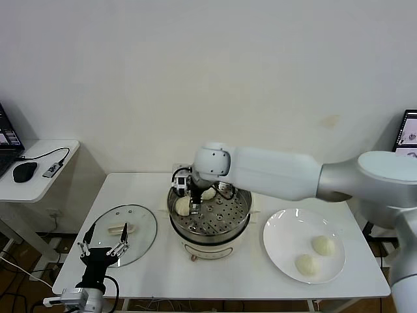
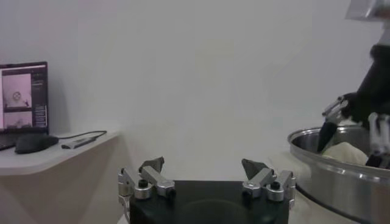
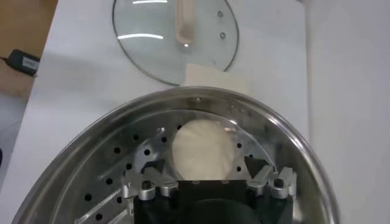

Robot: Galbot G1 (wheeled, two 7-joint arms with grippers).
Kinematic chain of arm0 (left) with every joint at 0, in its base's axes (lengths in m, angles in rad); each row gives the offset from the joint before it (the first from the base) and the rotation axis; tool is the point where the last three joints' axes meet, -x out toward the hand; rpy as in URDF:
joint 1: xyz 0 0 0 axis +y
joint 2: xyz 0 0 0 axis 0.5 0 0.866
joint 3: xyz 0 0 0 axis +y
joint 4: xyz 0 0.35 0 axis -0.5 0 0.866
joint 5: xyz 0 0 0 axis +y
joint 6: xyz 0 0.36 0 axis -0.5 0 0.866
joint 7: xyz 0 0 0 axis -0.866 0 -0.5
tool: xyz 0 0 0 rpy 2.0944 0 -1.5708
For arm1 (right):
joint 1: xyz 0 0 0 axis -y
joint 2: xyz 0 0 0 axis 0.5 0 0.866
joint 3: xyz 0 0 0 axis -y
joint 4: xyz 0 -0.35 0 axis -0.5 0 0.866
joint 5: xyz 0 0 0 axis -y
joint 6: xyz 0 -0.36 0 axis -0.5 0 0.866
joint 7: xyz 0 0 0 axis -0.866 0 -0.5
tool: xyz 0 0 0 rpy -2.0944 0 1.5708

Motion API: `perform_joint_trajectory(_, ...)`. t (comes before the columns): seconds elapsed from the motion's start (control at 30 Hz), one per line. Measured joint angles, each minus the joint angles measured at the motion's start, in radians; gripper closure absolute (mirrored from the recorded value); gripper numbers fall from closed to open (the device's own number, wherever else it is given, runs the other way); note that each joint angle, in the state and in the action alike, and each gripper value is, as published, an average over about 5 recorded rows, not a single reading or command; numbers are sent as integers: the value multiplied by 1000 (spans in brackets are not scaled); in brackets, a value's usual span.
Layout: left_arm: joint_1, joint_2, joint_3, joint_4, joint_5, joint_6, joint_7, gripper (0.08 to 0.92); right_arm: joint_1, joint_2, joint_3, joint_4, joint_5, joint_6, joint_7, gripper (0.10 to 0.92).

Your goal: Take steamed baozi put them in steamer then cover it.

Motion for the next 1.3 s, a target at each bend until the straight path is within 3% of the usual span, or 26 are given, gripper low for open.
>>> perform_joint_trajectory(0.43, 3, 3, 17, 9, 9, -6, 1, 177, 132, -452, -63, 293, -183, 125, -231, 203)
perform_joint_trajectory(0.73, 10, -7, 25, 6, 25, -8, 0, 177, -41, -729, 23, 383, -373, 235, -280, 203)
perform_joint_trajectory(0.97, 22, -17, 28, -1, 39, -7, -2, 177, -312, -826, 197, 392, -498, 293, -279, 203)
perform_joint_trajectory(1.3, 39, -29, 17, -12, 46, -8, -3, 177, -599, -844, 380, 359, -612, 322, -258, 203)
